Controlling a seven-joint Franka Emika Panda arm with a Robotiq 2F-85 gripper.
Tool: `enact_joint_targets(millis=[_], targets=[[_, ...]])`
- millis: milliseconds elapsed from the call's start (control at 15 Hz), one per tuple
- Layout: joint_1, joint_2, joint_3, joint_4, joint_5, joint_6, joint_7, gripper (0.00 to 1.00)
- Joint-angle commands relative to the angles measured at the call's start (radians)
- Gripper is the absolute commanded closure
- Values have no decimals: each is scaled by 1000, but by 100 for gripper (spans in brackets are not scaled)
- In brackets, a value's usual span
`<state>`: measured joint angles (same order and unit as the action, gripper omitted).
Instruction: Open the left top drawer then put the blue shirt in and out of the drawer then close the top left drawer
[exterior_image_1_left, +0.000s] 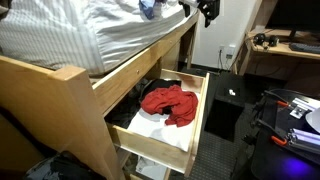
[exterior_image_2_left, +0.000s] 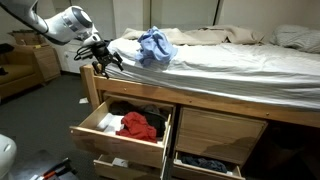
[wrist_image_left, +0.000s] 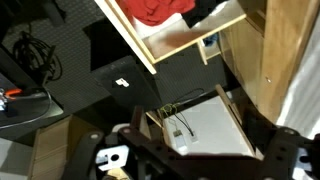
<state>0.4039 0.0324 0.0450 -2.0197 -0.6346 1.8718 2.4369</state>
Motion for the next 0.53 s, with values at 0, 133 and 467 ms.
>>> enact_joint_targets(millis=[0,133,467], targets=[[-70,-25,76,-21,-29,6,19,0],[-80,-52,84,-53,-46,18,30,0],[-111,55,97,-32,-325,120,240,0]])
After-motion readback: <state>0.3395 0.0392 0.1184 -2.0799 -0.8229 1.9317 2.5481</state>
